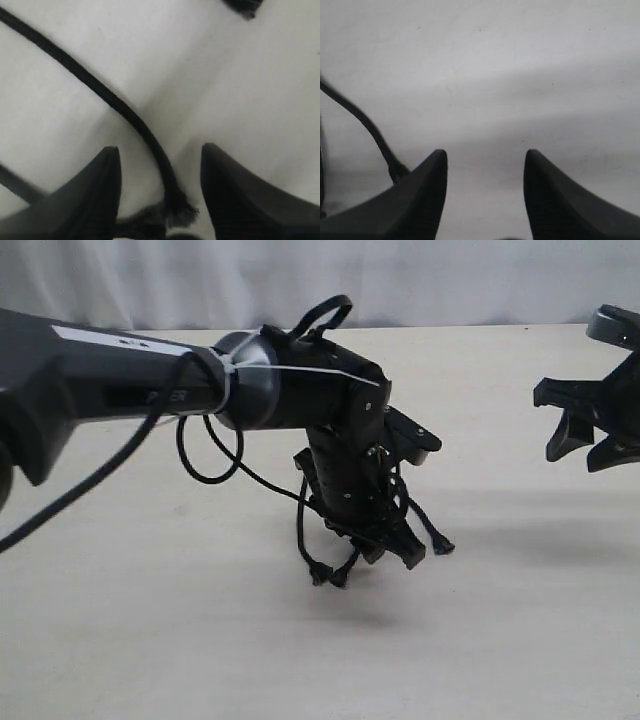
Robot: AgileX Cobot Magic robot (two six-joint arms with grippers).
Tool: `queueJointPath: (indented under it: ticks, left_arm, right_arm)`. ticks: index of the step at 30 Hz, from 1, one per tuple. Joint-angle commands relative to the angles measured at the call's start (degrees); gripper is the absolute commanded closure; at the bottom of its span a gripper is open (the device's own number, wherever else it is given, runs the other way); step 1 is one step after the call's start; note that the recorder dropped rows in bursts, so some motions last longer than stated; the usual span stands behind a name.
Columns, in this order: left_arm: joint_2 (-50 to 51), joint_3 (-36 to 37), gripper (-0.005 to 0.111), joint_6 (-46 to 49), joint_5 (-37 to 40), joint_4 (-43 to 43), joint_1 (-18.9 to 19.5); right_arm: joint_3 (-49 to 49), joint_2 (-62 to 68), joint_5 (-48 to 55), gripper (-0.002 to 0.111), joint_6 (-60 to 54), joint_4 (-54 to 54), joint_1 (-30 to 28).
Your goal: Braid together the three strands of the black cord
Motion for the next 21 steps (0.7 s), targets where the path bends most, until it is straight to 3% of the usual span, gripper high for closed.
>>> queueJointPath:
  ticks: [1,3,4,5,6,14,21]
  left_arm:
    - [3.34,-2.34,0.06,-2.1,0.03,3.04,-0.26]
    - [4.44,-2.34,0.069,-2.2,0.69,3.54,-0.26]
    - [4.58,-2.34,0.079,-2.47,0.8,4.09,-0.26]
    - [4.82,-2.34,0.103,-2.68,0.8,4.9,-0.26]
    - [4.69,-2.47,0.107,-2.68,0.8,4.68,-0.26]
    - [-2.8,-6.71,0.107,-2.68,4.93,2.05,0.34]
    - [-5.33,-6.33,0.107,-4.93,9.66,4.52,7.04]
  right_arm:
    - [1.14,-1.59,-1.42,0.062,-2.66,0.42,-0.32]
    - [1.14,-1.69,-1.42,0.062,-2.74,0.42,-0.32]
    - [1.14,-1.69,-1.42,0.062,-2.74,0.42,-0.32]
    - [1.14,-1.69,-1.42,0.062,-2.74,0.42,-0.32]
    - [1.14,-1.69,-1.42,0.062,-3.02,0.42,-0.32]
    - [1.14,-1.69,-1.82,0.062,-4.91,4.33,-0.05]
    - [1.14,-1.69,-1.87,0.062,-12.34,14.41,-0.05]
